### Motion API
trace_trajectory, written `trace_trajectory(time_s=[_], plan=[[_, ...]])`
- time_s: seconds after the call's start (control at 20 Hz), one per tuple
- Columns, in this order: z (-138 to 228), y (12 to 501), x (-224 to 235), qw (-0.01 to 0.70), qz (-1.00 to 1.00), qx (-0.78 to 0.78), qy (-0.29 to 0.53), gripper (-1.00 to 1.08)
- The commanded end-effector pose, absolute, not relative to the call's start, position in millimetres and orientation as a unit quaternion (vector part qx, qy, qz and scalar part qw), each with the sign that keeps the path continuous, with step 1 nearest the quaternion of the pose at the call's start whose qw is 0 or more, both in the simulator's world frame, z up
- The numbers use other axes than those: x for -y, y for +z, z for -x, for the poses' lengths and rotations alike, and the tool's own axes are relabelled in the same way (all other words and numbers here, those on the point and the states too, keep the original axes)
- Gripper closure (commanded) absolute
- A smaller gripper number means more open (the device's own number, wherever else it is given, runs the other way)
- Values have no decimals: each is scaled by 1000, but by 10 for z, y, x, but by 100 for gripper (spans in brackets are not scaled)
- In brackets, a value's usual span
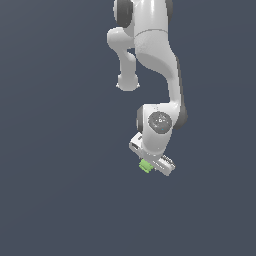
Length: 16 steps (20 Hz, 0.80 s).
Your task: Pick up the object and move it to a goal position.
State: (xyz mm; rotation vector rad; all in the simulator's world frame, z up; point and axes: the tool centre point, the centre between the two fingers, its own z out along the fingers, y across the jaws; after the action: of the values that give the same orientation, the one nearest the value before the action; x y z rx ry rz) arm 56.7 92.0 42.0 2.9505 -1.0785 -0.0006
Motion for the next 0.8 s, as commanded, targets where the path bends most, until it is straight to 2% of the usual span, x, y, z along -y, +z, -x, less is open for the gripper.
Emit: trace_trajectory(time_s=[0.0, 0.4, 0.75], plan=[[-568, 422, -920, 0, -939, 343, 0, 108], [-514, 469, -987, 0, -939, 343, 0, 108], [-297, 660, -1261, 0, -939, 343, 0, 108]])
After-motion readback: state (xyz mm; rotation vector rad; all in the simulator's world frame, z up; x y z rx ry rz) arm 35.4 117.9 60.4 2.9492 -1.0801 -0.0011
